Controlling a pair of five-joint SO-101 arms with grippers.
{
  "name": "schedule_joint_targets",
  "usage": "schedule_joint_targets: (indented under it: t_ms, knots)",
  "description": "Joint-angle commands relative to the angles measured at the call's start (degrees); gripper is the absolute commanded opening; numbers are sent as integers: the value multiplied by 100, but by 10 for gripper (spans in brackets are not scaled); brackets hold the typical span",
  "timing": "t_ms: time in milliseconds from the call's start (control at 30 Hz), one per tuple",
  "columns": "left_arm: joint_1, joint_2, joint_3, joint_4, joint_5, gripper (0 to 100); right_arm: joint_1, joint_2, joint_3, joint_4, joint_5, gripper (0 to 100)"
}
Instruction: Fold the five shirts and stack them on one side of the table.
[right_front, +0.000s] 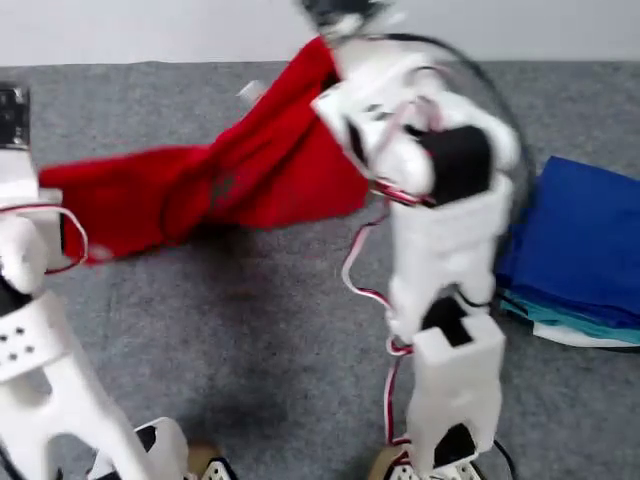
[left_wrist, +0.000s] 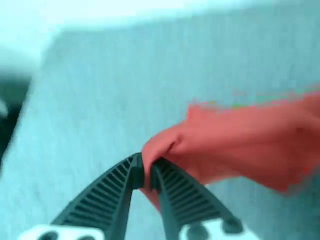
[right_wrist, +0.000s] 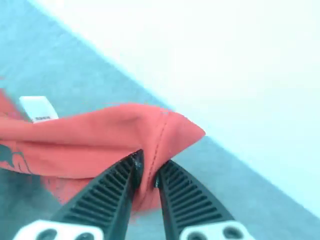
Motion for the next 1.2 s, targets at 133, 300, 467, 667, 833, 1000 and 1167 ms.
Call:
schedule_joint_targets:
  t_ms: [133, 300, 467, 667, 833, 1000, 1167]
  knots:
    - [519, -185, -1525, -756, 141, 5, 910, -1174, -308, -31, 62, 9]
    - [677, -185, -2237, -949, -158, 6, 1235, -1631, -308, -4, 193, 9]
    - [738, -229, -2826, -905, -343, 6, 1508, -2026, -308, 145, 343, 9]
    - [738, -229, -3741, -809, -607, 6, 1798, -2492, -273, 189, 343, 9]
    - [747, -229, -4541, -246, -941, 6, 1798, -2888, -255, 224, 527, 9]
    - [747, -229, -4980, 431, -1187, 6, 1798, -3301, 255, 242, 853, 9]
    - [738, -229, -5200, 879, -1275, 6, 1807, -4286, 1855, 233, 870, 9]
